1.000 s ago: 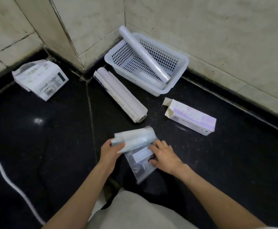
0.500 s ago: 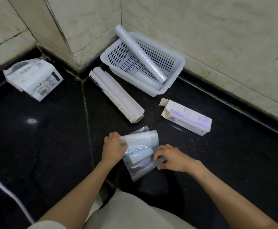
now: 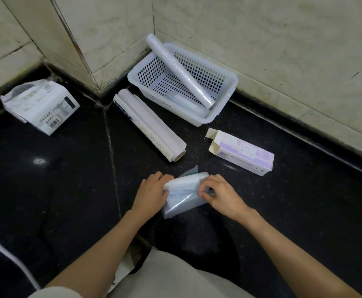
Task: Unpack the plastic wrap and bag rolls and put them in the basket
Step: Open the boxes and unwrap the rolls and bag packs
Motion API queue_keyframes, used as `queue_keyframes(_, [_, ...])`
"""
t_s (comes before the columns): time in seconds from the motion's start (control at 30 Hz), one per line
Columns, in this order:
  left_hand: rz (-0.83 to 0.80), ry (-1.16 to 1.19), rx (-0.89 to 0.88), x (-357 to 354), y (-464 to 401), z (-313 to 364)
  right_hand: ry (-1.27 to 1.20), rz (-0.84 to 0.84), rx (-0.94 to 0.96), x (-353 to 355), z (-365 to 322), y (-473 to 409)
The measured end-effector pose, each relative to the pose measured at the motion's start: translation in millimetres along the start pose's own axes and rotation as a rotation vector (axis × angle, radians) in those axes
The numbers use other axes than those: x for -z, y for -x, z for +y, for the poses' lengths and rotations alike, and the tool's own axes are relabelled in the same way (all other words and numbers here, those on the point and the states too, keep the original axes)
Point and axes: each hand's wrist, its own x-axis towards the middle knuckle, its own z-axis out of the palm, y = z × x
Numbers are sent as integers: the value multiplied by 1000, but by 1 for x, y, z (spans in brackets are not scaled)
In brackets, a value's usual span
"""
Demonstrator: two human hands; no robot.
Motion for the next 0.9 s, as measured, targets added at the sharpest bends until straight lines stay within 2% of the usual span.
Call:
queue_keyframes(0.1, [-11,87,-16,2,0,-6,9,42,36,0,-1,1])
queue_keyframes(0.2, [-87,284,-1,4,2,-13,76,62,68,2,-2,-3])
queue_keyframes(0.3, [-123,569,82,5,3,-19,85,73,76,3,-7,-11])
queue_keyframes(0.37, [-131,667,163,5,3,-20,78,60,70,4,-11,-19])
queue_keyframes(0.5, [-188,538,172,7,-2,-22,101,-10,4,5,-17,-32])
queue_keyframes(0.67, [-223,125,32,3,0,-17,93,-64,-67,3,-18,-33])
queue_keyframes(0.8, [-158,98,19,-8,9,-12,73,-120,-134,-5,-10,-27])
queue_keyframes(0.9, [-83,54,42,-10,12,-8,112,-72,-143,-17,-5,-25])
